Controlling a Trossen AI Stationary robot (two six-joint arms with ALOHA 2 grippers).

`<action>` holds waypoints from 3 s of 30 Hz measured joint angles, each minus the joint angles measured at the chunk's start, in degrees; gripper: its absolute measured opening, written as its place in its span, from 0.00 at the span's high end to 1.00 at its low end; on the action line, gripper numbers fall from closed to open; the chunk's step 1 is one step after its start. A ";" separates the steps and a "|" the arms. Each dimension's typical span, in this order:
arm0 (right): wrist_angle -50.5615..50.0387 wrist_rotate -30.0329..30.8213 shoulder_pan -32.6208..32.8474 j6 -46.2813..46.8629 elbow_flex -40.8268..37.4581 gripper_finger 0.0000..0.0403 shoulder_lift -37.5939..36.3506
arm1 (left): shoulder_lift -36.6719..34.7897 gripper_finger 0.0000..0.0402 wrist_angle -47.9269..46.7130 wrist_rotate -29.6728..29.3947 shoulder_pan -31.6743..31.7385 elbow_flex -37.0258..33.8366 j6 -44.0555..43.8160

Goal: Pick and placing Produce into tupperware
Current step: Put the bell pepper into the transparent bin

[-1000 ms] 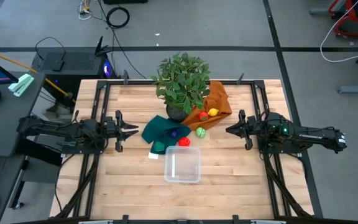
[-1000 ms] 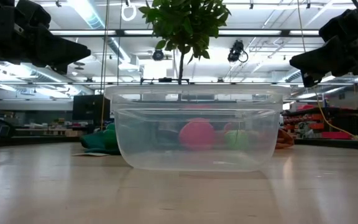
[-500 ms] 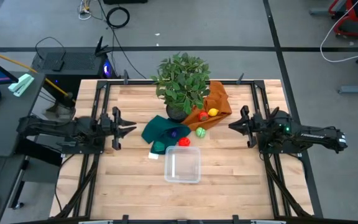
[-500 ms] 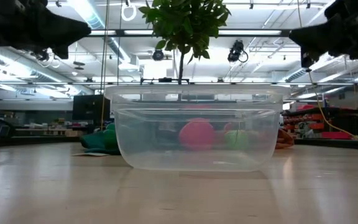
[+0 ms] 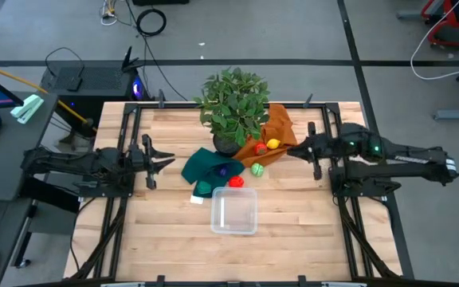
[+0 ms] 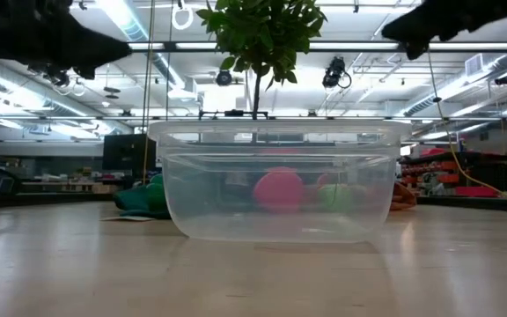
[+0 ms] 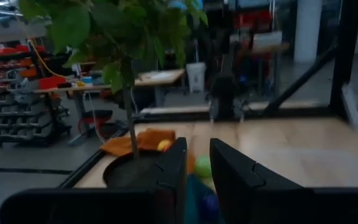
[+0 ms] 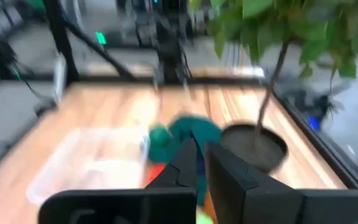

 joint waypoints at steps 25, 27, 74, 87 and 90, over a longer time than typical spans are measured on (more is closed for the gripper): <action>-34.50 18.48 -7.73 -5.92 17.78 1.00 19.73 | 30.22 0.79 -17.92 -4.19 -0.40 19.86 -1.80; -35.06 18.50 -8.98 -6.59 17.78 1.00 19.32 | 33.02 0.79 -22.18 -4.21 -1.08 23.74 -1.84; -35.56 17.80 -12.76 -13.72 17.98 1.00 20.67 | 54.16 0.86 -44.55 1.57 -8.41 42.18 -25.08; -35.56 17.80 -12.75 -12.29 17.98 1.00 20.67 | 66.32 0.85 -44.26 1.39 -7.38 42.16 -20.74; -35.56 17.79 -12.74 -12.27 17.98 1.00 20.67 | 68.06 0.86 -44.08 1.39 -7.38 42.16 -17.02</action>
